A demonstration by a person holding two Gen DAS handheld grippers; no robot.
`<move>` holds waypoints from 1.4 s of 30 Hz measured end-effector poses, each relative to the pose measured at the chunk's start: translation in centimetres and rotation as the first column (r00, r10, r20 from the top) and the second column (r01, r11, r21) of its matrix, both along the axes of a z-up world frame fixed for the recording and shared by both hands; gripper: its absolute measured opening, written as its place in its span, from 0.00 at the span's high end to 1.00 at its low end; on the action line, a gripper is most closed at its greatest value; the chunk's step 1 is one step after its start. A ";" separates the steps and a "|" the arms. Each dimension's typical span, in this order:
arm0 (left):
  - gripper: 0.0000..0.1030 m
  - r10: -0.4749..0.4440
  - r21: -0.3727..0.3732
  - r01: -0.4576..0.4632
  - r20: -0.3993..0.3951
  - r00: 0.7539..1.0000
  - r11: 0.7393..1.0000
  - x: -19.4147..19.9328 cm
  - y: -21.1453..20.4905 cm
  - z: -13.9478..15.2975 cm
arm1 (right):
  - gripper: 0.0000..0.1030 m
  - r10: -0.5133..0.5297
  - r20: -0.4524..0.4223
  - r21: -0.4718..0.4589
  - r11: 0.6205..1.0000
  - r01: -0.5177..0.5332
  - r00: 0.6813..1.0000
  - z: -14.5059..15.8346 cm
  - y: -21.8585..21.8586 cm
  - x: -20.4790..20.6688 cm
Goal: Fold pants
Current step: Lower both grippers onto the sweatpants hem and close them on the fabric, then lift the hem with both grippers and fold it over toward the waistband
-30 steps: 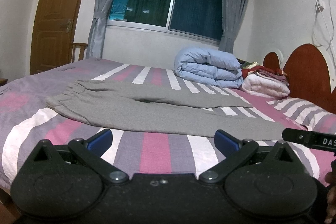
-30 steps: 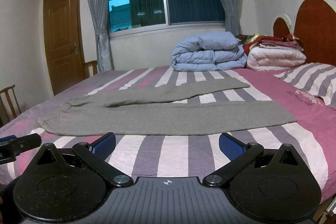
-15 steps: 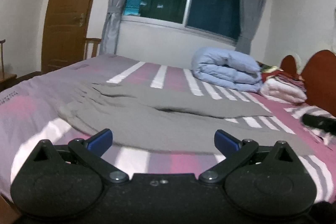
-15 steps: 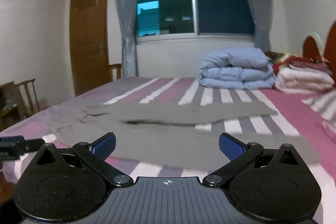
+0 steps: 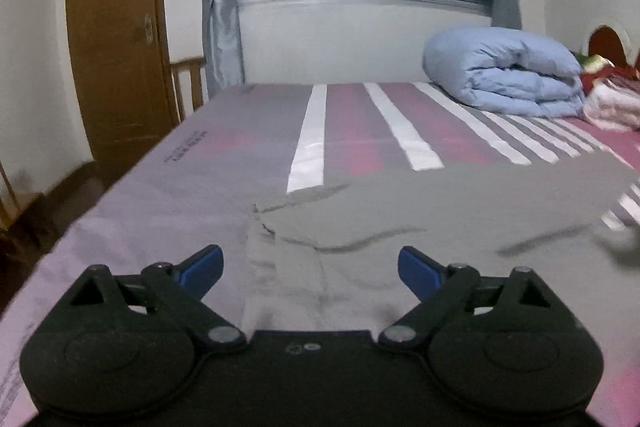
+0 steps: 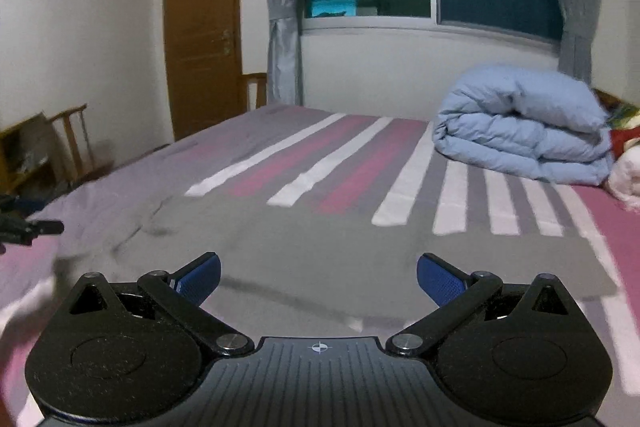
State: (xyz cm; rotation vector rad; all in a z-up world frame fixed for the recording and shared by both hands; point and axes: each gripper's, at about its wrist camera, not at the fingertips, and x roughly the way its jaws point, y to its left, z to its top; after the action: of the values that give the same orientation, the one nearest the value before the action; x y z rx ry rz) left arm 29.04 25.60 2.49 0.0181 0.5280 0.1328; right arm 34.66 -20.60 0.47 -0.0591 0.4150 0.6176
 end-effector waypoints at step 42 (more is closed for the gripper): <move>0.86 -0.232 -0.231 0.236 0.041 0.972 0.944 14.9 10.6 -3.1 | 0.97 0.254 -0.092 -0.275 0.923 -0.270 0.963 -4.9 14.8 18.4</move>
State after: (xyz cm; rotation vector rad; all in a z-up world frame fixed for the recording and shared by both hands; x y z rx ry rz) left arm 43.94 36.18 -0.60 -0.1507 0.5213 -0.1628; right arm 53.10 -5.84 -4.45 -0.3801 0.5525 0.8214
